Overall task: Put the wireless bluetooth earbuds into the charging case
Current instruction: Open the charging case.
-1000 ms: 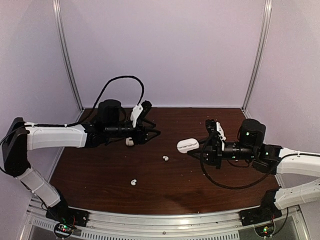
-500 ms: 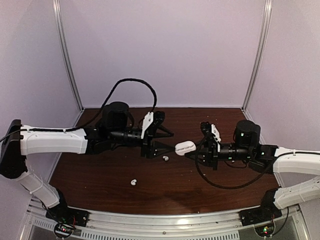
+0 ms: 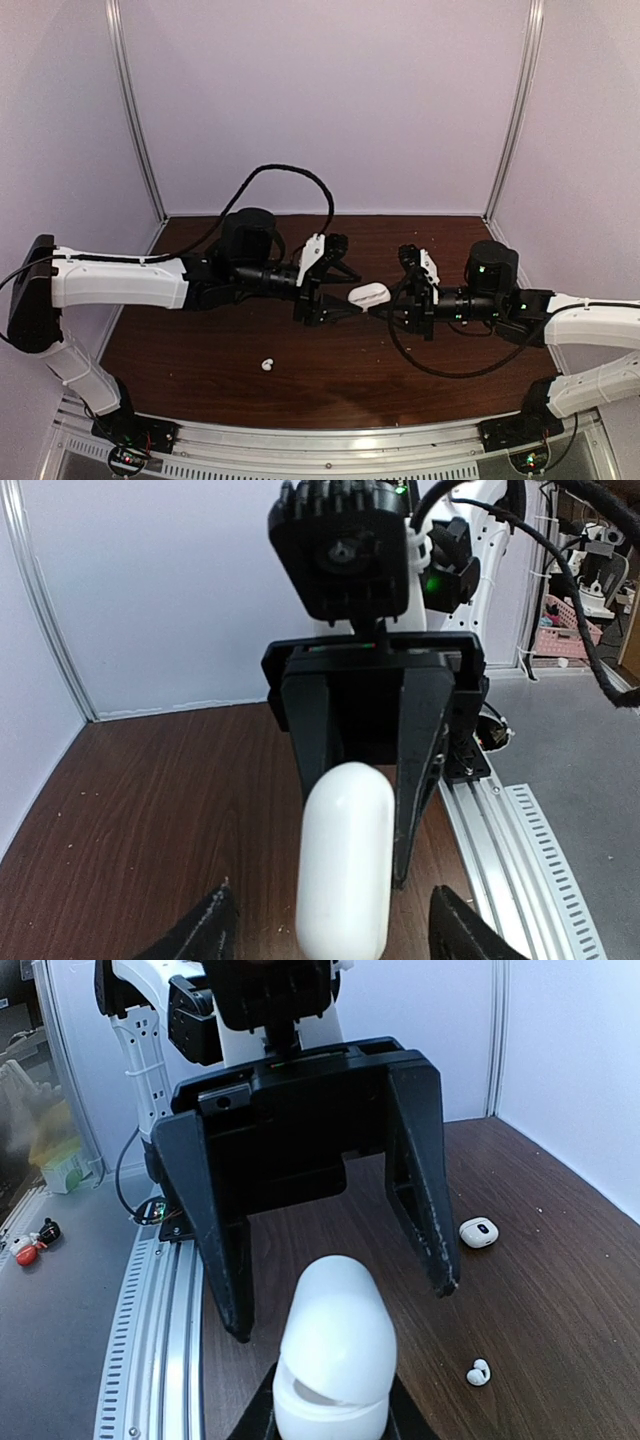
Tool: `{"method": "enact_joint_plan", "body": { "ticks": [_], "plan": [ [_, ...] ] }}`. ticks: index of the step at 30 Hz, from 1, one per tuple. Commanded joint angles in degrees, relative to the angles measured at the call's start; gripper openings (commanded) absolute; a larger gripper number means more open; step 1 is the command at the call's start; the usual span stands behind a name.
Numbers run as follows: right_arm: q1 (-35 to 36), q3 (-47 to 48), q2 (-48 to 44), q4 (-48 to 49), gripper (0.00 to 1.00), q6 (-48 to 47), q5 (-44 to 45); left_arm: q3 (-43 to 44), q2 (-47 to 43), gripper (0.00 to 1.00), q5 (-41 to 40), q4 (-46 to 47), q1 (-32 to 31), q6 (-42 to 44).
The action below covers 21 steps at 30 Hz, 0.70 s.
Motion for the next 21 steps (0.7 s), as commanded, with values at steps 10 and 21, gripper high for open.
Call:
{"method": "enact_joint_plan", "body": {
  "ticks": [10, 21],
  "plan": [
    [0.44, 0.95, -1.7, 0.35, 0.0, -1.23, -1.83, 3.64, 0.84, 0.61, -6.91, -0.48, -0.52, -0.29],
    [0.75, 0.41, -1.76, 0.12, 0.0, -2.03, -2.84, 1.89, -1.28, 0.6, -6.16, 0.99, 1.32, -2.4]
  ]
}}
